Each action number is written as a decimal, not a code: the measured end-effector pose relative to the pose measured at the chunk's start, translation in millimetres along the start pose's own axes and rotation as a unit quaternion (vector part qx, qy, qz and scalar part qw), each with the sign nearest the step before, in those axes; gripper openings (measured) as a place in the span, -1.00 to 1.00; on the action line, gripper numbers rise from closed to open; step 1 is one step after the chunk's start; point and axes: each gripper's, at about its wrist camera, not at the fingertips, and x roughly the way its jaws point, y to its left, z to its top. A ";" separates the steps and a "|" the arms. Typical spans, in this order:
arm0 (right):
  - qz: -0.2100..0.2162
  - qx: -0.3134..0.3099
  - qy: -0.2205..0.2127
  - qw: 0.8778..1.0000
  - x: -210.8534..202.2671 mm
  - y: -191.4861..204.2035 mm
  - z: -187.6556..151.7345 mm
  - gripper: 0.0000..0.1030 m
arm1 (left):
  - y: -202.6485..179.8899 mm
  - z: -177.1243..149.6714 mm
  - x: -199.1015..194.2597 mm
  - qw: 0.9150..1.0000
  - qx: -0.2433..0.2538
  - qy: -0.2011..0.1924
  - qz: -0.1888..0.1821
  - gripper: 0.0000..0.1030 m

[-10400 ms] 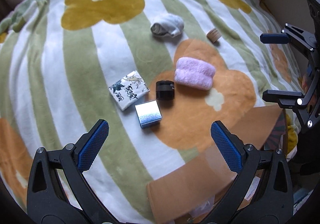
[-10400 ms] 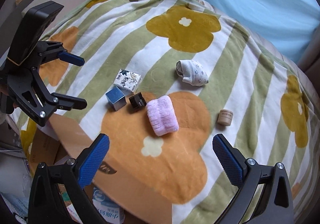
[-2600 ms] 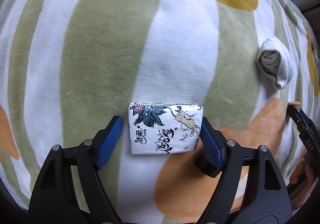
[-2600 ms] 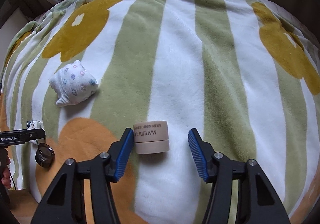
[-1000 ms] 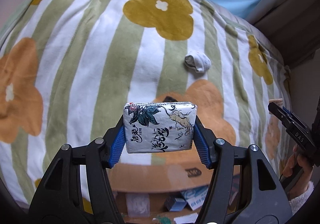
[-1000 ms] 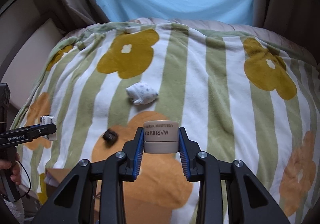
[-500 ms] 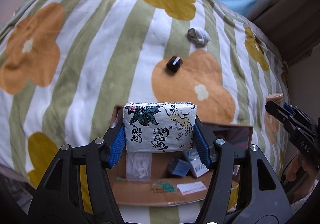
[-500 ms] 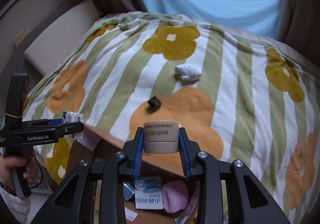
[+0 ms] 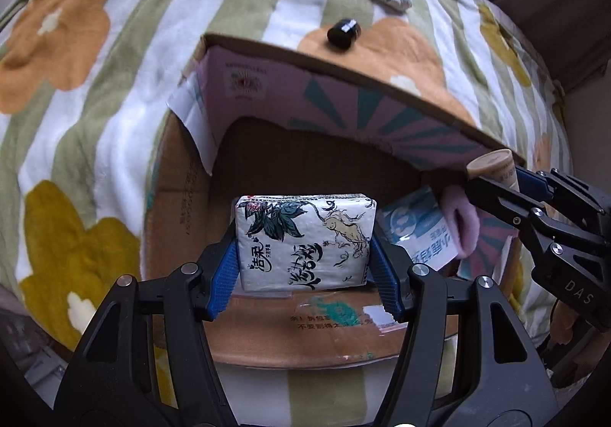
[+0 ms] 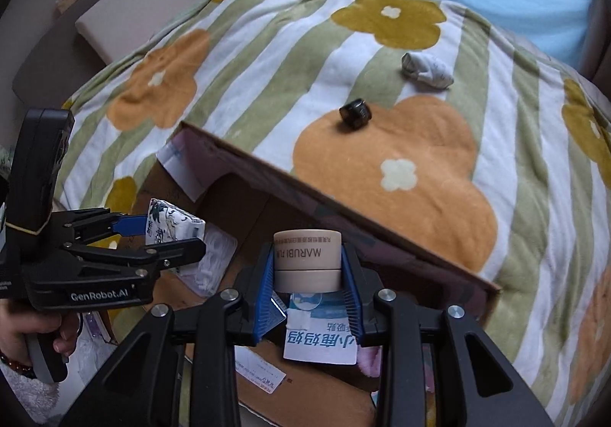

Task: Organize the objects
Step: 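Lift the packet and cylinder and carry them toward the cardboard box, then open both tools to drop the packet and cylinder into the box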

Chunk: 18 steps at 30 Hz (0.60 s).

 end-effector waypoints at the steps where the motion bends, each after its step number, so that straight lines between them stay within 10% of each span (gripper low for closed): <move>1: 0.004 0.001 0.004 1.000 4.4 0.3 -2.2 -0.41 | -0.1 -2.0 3.0 1.000 0.001 0.002 0.001 0.14; 18: 0.022 0.020 0.016 0.999 24.8 6.5 2.8 -0.40 | -6.9 -9.5 14.3 0.999 0.034 0.009 0.028 0.18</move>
